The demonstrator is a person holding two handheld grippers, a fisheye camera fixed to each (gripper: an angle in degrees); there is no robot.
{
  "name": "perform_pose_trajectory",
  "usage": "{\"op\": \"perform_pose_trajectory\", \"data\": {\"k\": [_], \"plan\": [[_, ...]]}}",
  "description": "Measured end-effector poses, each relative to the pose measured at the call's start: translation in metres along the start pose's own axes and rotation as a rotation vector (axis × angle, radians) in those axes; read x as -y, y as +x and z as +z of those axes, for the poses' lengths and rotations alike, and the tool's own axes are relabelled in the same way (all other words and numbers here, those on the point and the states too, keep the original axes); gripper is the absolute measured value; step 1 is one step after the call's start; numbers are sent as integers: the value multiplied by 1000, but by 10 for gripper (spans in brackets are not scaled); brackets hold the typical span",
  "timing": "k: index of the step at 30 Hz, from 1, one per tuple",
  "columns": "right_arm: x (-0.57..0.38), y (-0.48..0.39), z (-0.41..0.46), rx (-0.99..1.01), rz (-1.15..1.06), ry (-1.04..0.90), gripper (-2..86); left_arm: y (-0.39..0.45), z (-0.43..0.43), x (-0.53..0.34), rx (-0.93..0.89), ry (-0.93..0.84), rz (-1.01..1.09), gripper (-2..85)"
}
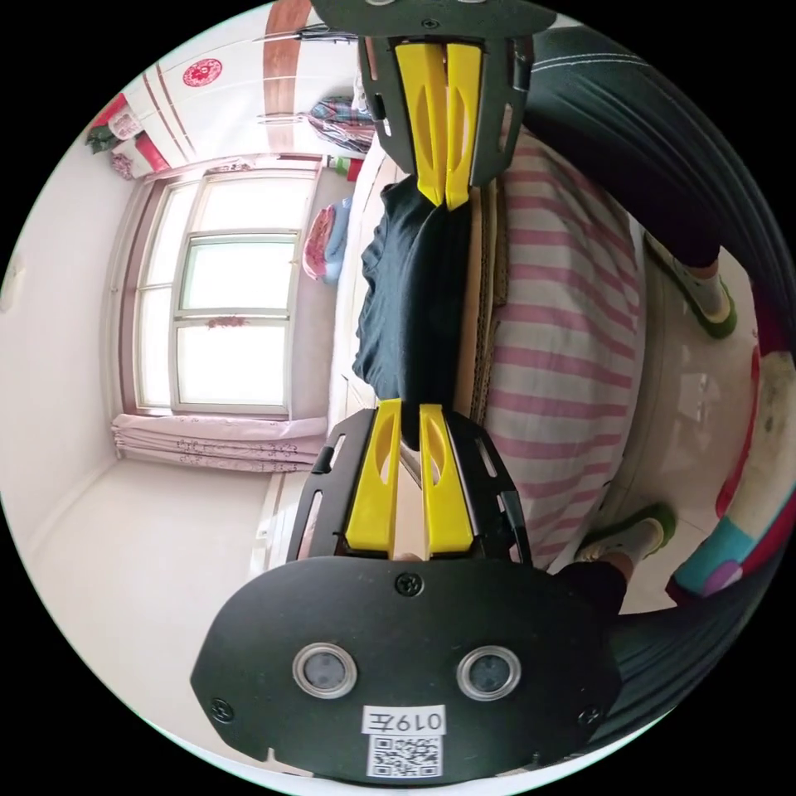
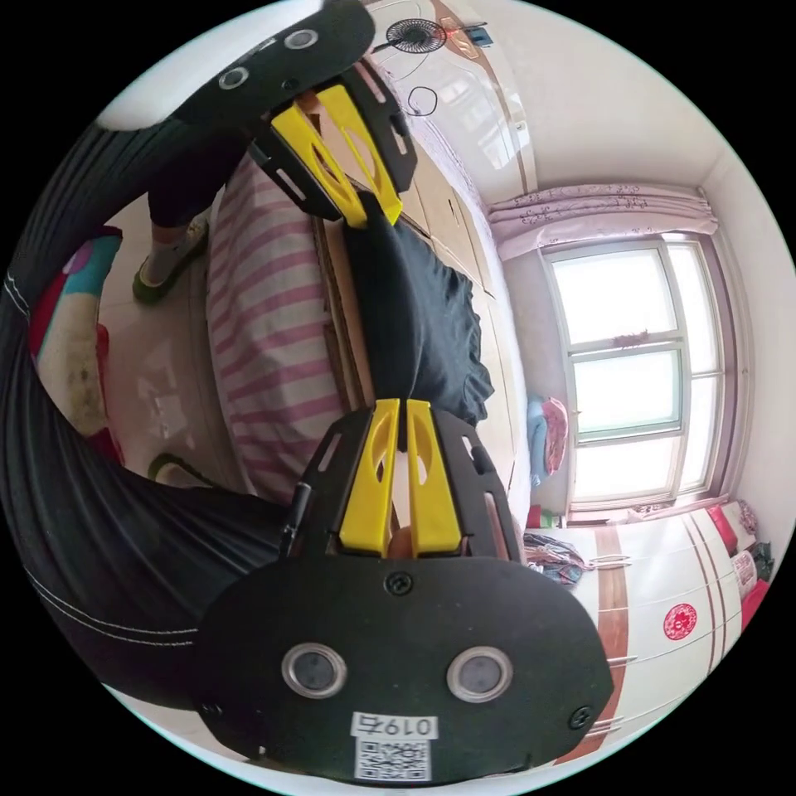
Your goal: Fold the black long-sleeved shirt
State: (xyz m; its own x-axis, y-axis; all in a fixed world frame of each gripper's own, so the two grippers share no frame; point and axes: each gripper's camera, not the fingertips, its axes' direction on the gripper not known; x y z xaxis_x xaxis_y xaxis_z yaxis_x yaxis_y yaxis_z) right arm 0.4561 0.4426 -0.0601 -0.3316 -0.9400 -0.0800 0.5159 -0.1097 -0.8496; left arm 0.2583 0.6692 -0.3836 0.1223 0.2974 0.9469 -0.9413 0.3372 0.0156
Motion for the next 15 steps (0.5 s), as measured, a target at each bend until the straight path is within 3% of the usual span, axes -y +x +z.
{"op": "perform_pose_trajectory", "data": {"k": [5,10,13,15], "plan": [[0,-1,-15,-30,-3,31,77,46,39,-36,29,36,-45,59],[4,-3,-40,-31,30,75,82,88,85,-108,-61,121,-155,60],[23,-5,-51,-20,71,132,78,77,153,-165,-224,136,-391,52],[38,-9,-47,-24,81,150,77,53,246,-216,-515,133,-621,60]]}}
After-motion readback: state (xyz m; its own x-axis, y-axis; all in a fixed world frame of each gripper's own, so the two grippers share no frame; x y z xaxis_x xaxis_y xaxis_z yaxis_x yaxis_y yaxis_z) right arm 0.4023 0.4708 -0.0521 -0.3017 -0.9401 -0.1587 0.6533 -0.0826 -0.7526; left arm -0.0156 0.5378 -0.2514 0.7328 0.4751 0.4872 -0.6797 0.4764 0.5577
